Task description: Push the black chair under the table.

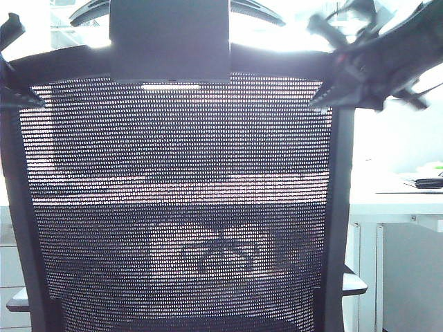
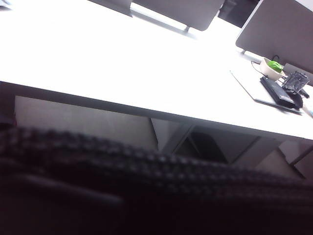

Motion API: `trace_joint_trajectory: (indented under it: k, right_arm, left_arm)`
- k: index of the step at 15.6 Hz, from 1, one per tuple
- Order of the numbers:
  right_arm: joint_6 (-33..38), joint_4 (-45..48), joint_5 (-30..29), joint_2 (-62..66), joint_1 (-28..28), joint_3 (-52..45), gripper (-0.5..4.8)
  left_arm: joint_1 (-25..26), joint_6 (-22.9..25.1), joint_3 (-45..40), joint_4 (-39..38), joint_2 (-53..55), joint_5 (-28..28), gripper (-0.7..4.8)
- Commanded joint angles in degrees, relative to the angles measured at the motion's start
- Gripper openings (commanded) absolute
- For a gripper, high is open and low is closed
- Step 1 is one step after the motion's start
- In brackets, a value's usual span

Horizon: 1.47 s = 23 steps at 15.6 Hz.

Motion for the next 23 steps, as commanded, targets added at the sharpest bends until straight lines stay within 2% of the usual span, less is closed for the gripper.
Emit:
trace_joint_trajectory:
  k: [1, 3, 6, 7, 10, 12, 14, 17, 23]
  right_arm:
    - [0.0, 3.6, 3.1, 3.2, -0.7, 3.1, -0.09]
    - [0.0, 4.5, 3.1, 5.9, -0.8, 5.4, -0.09]
    - [0.0, 5.0, 3.1, 8.8, -1.1, 7.9, -0.09]
    - [0.0, 5.8, 2.8, 9.8, -1.4, 8.6, -0.09]
    - [0.0, 7.8, 1.8, 10.8, -3.2, 8.7, -0.09]
    - [0.0, 8.0, 0.0, 11.3, -5.9, 8.7, -0.09]
    - [-0.1, 8.2, -1.8, 12.0, -7.5, 8.7, -0.09]
    - [-1.1, 8.8, -2.0, 14.0, -7.8, 9.9, -0.09]
    - [-2.0, 9.2, -4.4, 24.4, -8.6, 21.7, -0.09]
  left_arm:
    - [0.6, 1.0, 3.3, 2.2, 5.1, -4.3, -0.06]
    - [0.6, 2.3, 5.2, 4.8, 8.5, -4.3, -0.06]
    - [0.7, 2.9, 6.5, 5.0, 9.6, -4.7, -0.06]
    - [0.7, 3.0, 6.5, 5.1, 9.8, -6.5, -0.06]
    - [0.7, 5.2, 6.6, 7.1, 11.2, -7.3, -0.06]
    - [0.7, 5.1, 7.5, 10.8, 15.6, -7.3, -0.06]
    - [0.7, 5.1, 9.8, 11.2, 19.3, -7.3, -0.06]
    - [0.7, 5.2, 13.6, 12.2, 23.5, -7.3, -0.06]
    - [0.7, 5.2, 19.6, 14.9, 32.0, -7.3, -0.06]
